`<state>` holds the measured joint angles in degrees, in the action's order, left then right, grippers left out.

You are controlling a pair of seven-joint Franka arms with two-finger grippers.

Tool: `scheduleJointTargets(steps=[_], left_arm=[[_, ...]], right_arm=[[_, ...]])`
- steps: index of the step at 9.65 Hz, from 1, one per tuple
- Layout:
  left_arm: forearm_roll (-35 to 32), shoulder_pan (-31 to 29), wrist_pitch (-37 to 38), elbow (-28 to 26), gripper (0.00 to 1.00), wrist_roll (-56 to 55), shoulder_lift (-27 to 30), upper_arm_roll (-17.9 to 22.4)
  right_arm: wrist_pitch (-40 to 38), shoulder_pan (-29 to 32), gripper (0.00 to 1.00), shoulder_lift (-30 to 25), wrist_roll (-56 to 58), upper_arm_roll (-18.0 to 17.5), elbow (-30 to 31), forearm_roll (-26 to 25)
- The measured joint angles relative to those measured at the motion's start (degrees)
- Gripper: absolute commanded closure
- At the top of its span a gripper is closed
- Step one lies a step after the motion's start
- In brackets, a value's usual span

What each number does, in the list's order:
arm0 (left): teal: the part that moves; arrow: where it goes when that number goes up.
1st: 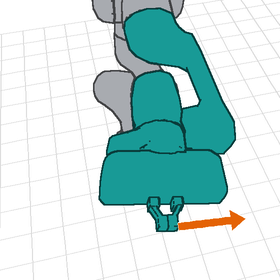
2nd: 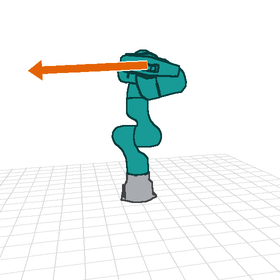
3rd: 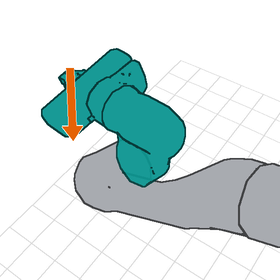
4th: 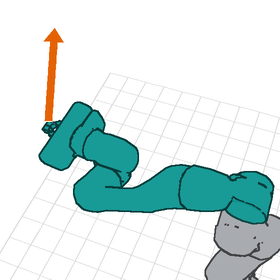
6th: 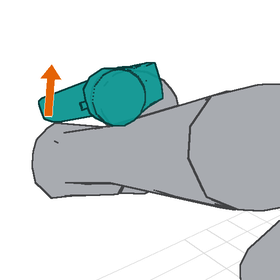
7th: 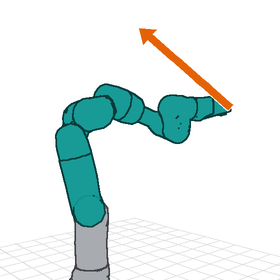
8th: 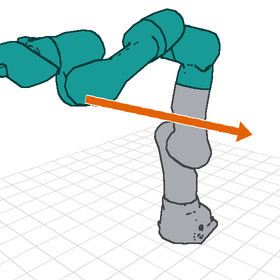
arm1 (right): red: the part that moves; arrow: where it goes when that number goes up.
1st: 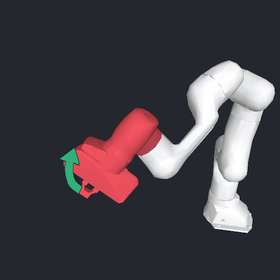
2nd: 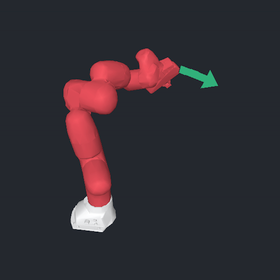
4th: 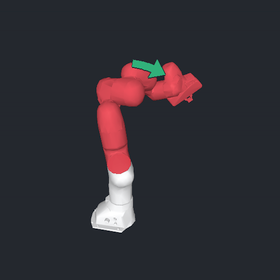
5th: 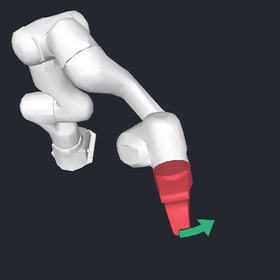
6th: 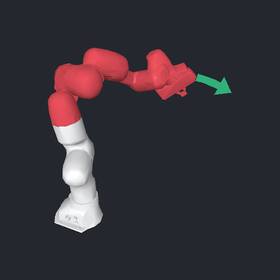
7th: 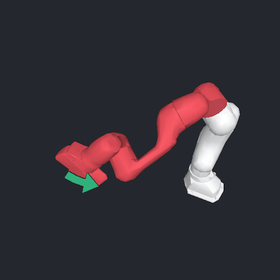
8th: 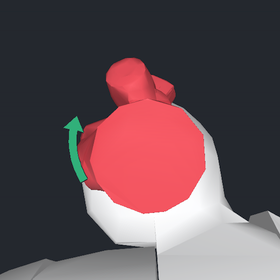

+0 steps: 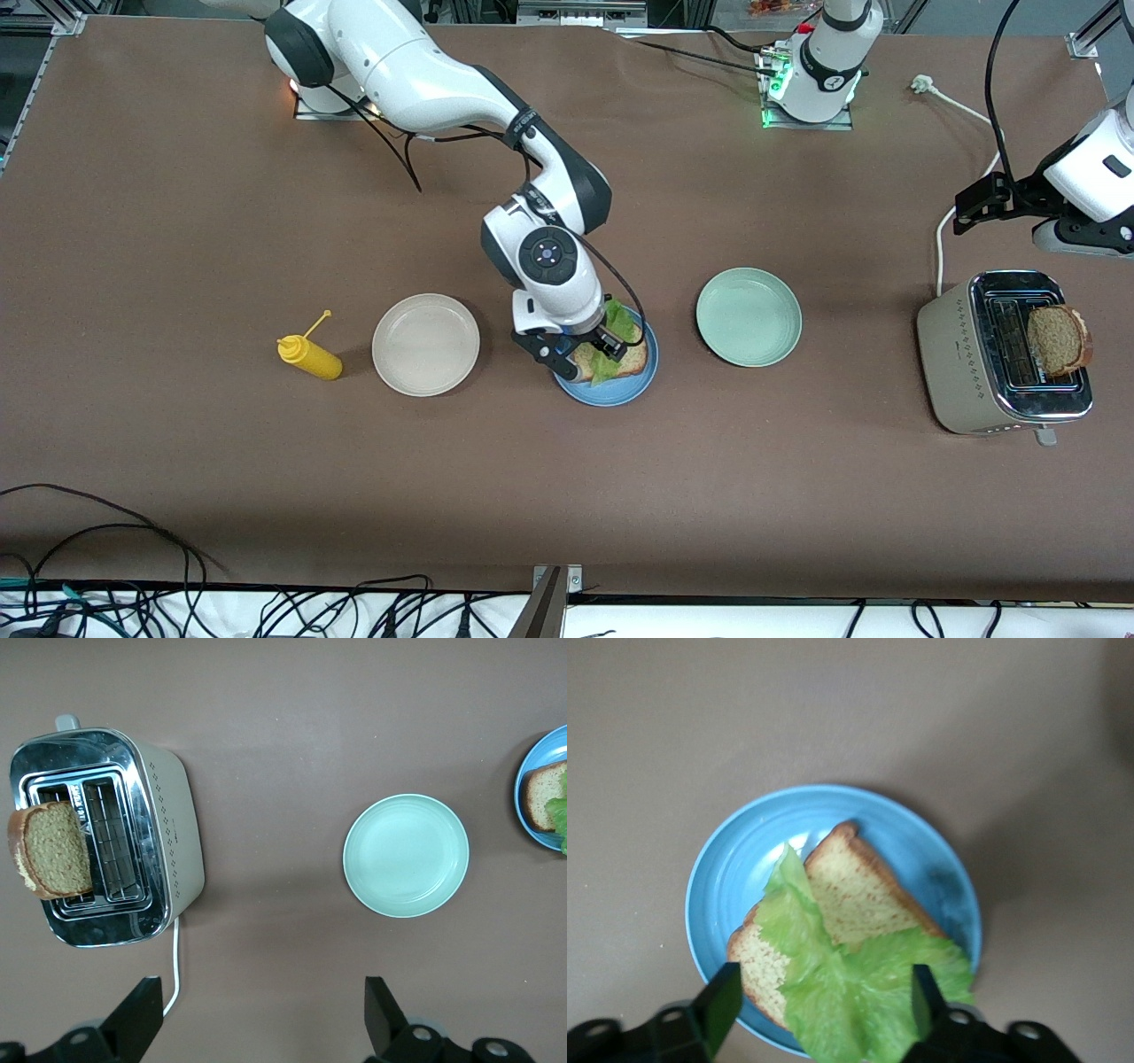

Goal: Make sandwich in blue plate with both arms
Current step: 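Lower the lettuce onto the bread slice and open the right gripper, then withdraw the right gripper past the mustard bottle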

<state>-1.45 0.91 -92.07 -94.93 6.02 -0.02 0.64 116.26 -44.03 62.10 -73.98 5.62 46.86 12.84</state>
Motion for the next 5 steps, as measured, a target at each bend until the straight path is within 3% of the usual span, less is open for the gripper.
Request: scheduleJointTargets(steps=[5], left_arm=[[0.00, 0.00, 0.00, 0.10, 0.00, 0.00, -0.11, 0.01]], right_arm=[[-13.34, 6.36, 0.00, -7.55, 16.08, 0.20, 0.18, 1.38]])
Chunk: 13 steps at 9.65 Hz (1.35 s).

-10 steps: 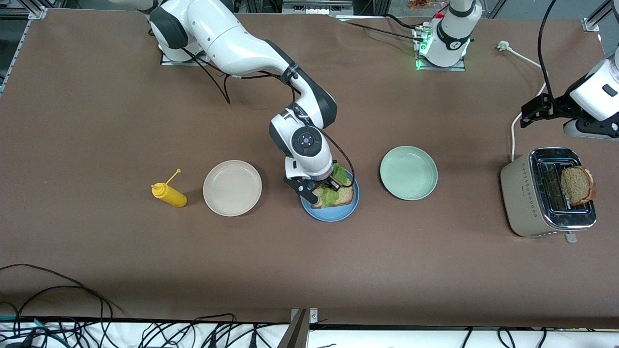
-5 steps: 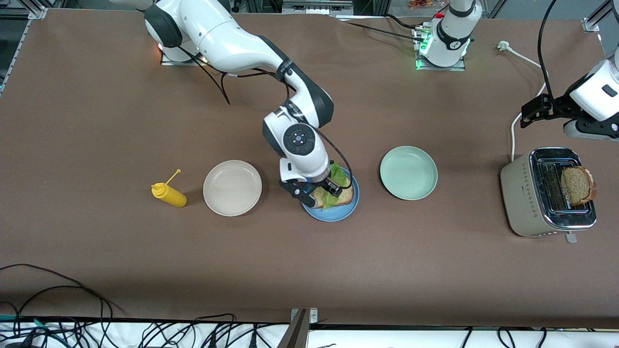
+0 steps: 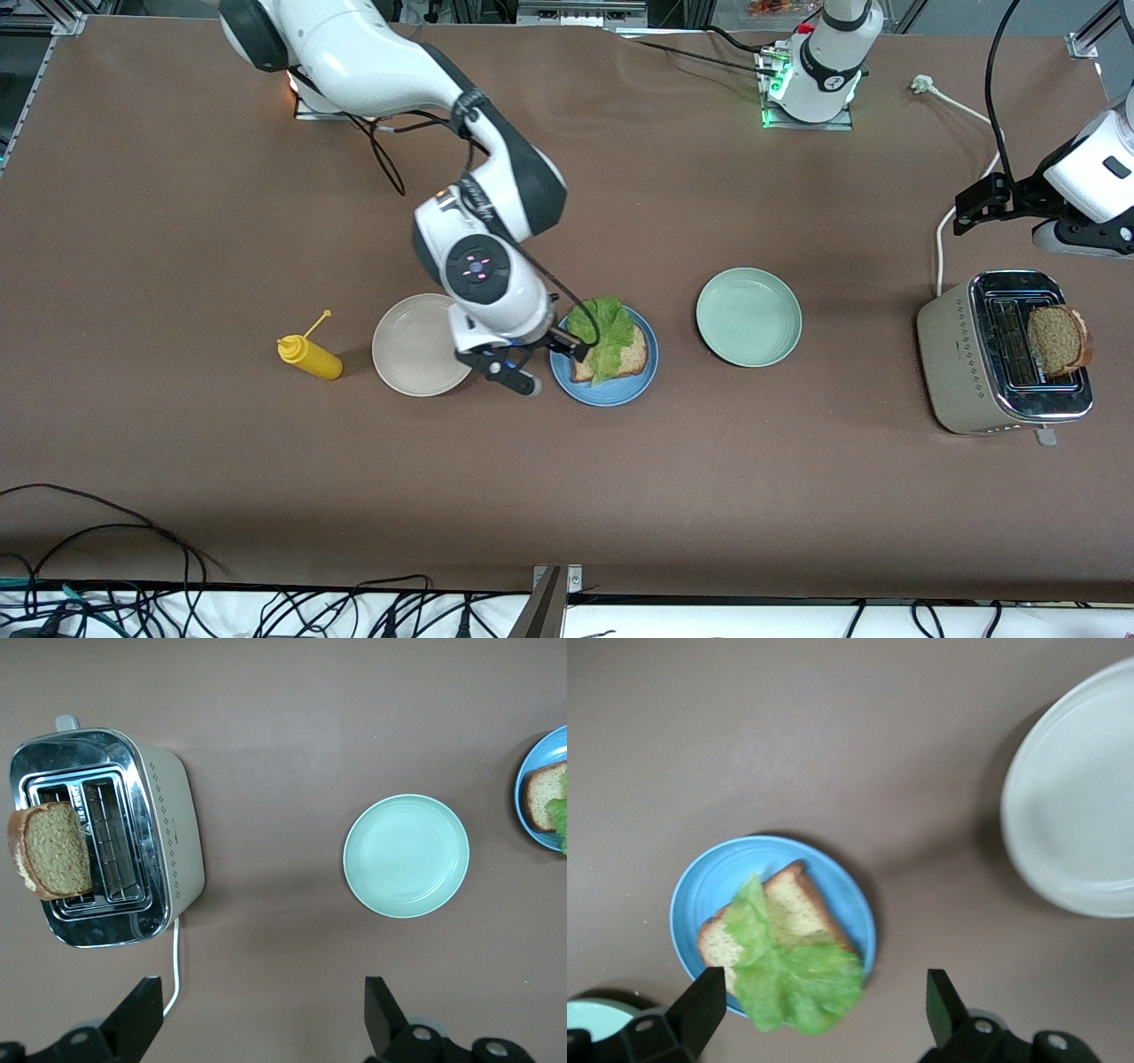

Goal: Make sandwich in blue plate with both arms
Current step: 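Withdraw the right gripper past the mustard bottle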

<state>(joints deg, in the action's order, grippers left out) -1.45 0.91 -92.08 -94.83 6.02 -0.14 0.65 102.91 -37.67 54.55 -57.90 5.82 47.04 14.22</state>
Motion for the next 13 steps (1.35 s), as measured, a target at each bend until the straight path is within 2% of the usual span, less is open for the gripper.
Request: scheduleJointTargets(steps=[3, 7, 10, 13], left_arm=[[0.00, 0.00, 0.00, 0.09, 0.00, 0.00, -0.20, 0.01], [0.00, -0.04, -0.15, 2.85, 0.00, 0.00, -2.98, 0.42], [0.00, -0.29, -1.33, 3.52, 0.00, 0.00, -5.09, 2.63], [0.36, -0.43, -4.63, 3.60, 0.00, 1.16, -6.76, 6.24]], right_arm=[[-9.57, 5.34, 0.00, -6.74, 12.49, 0.08, 2.37, 0.42], [-14.93, 10.37, 0.00, -16.63, 27.22, 0.28, 10.43, 0.43], [-18.83, 15.38, 0.00, -23.65, 38.27, 0.37, 15.33, -1.74], [-19.18, 18.80, 0.00, -29.65, 49.06, 0.40, 20.84, -5.30]])
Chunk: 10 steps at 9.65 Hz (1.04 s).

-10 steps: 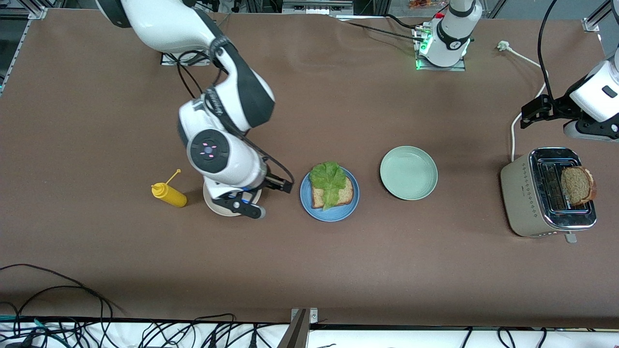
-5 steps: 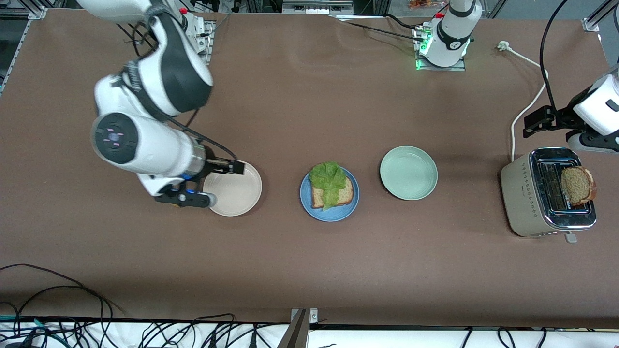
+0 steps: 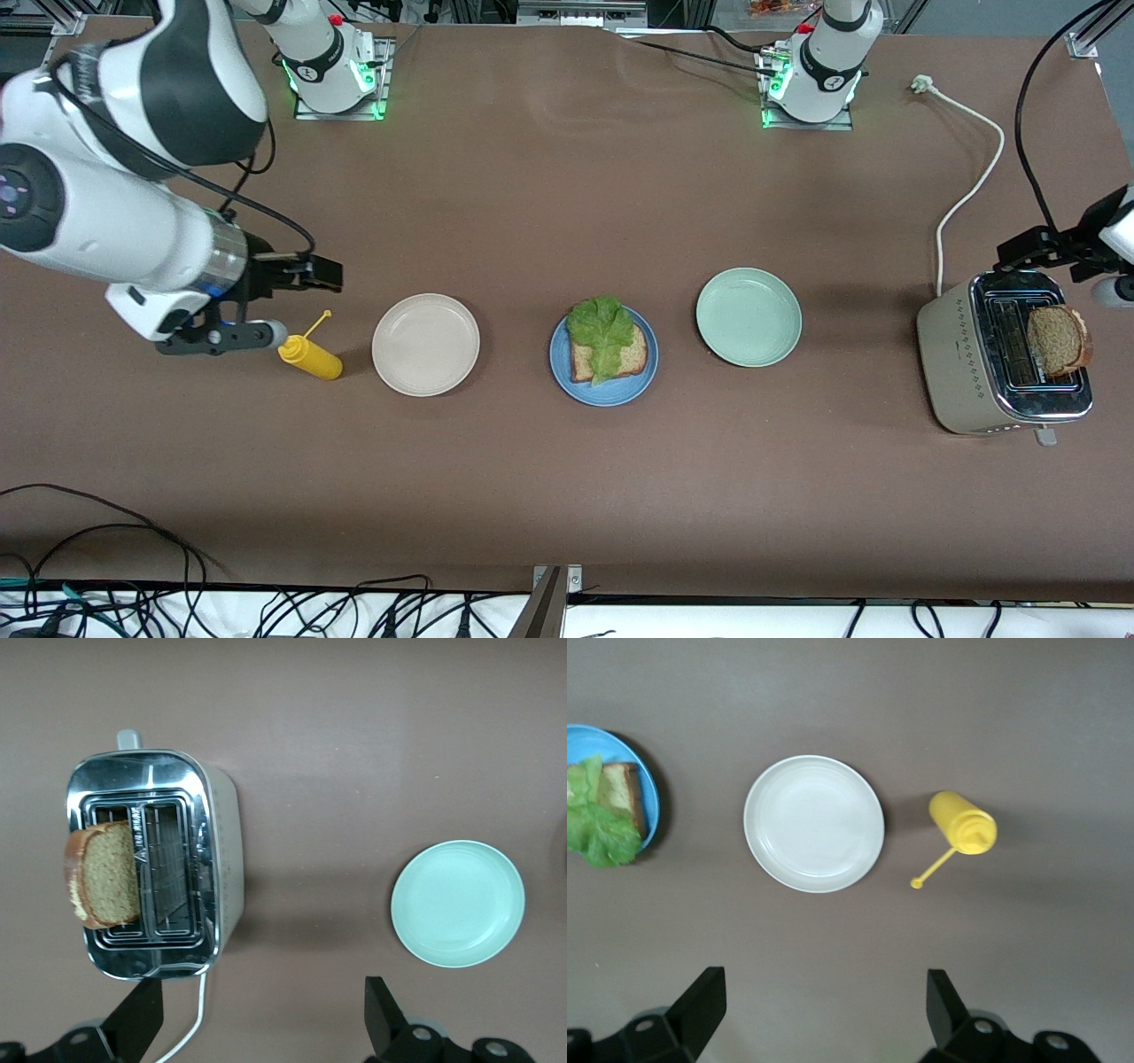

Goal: Make sandwich in blue plate with both arms
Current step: 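Withdraw the right gripper past the mustard bottle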

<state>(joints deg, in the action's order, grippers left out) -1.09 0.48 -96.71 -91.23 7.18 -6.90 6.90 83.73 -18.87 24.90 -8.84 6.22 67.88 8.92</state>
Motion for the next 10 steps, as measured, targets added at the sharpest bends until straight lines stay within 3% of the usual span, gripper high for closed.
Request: scheduleJointTargets(steps=[3, 8, 10], left_arm=[[0.06, -0.16, -3.64, 0.01, 0.00, 4.35, -2.69, 2.89], [2.24, -0.79, -8.35, 0.02, 0.00, 10.97, -6.96, 6.35], [3.93, -1.37, -10.15, 0.03, 0.00, 15.47, -8.76, 8.67]], right_arm=[[-0.86, 4.50, 0.00, -5.40, 8.30, 0.04, 4.59, -0.88], [2.99, 6.51, 0.00, -14.34, 9.51, 0.02, 17.50, -4.68], [3.34, 8.08, 0.00, -15.79, 10.17, 0.01, 18.62, -4.88]])
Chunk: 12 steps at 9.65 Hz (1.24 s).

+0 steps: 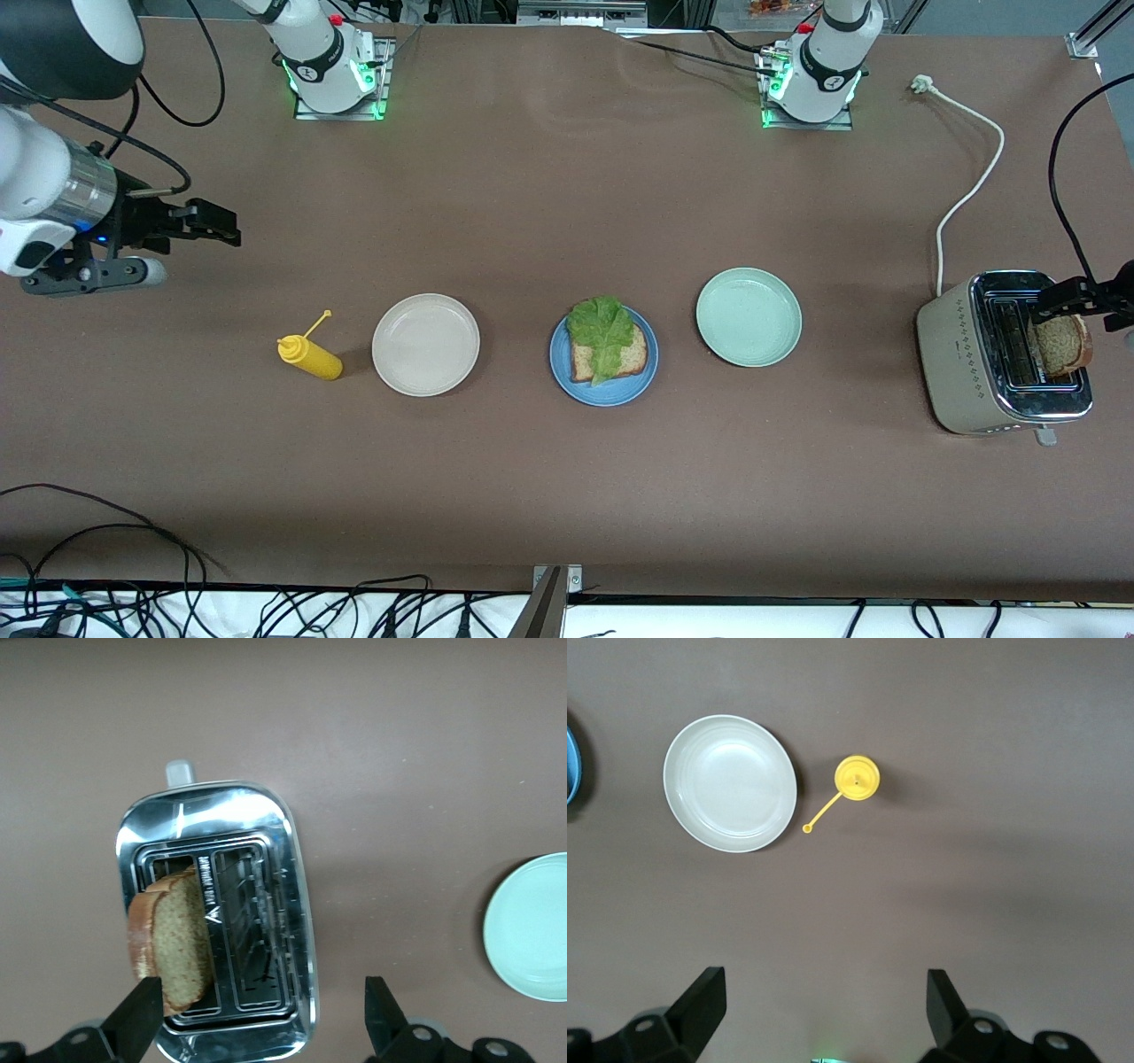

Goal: Make sandwich in blue plate with both arms
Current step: 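Withdraw the right gripper past the mustard bottle, then lower the left gripper into the toaster and grasp the remaining bread slice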

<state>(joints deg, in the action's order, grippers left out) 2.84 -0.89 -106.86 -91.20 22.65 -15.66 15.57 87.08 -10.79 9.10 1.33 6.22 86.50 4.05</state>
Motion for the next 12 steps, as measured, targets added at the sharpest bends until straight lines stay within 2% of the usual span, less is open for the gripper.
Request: scheduleJointTargets(steps=[5, 12], left_arm=[[4.40, -0.67, -2.77, 0.02, 0.00, 7.99, -4.23, 3.43], [5.09, -2.62, -5.15, 0.03, 0.00, 11.46, -8.28, 4.24]], right_arm=[[0.34, 3.94, 0.00, -3.29, 0.31, -0.23, -0.29, -0.50], [-0.58, 4.94, 0.00, -3.94, 1.07, -0.03, -0.30, -0.67]])
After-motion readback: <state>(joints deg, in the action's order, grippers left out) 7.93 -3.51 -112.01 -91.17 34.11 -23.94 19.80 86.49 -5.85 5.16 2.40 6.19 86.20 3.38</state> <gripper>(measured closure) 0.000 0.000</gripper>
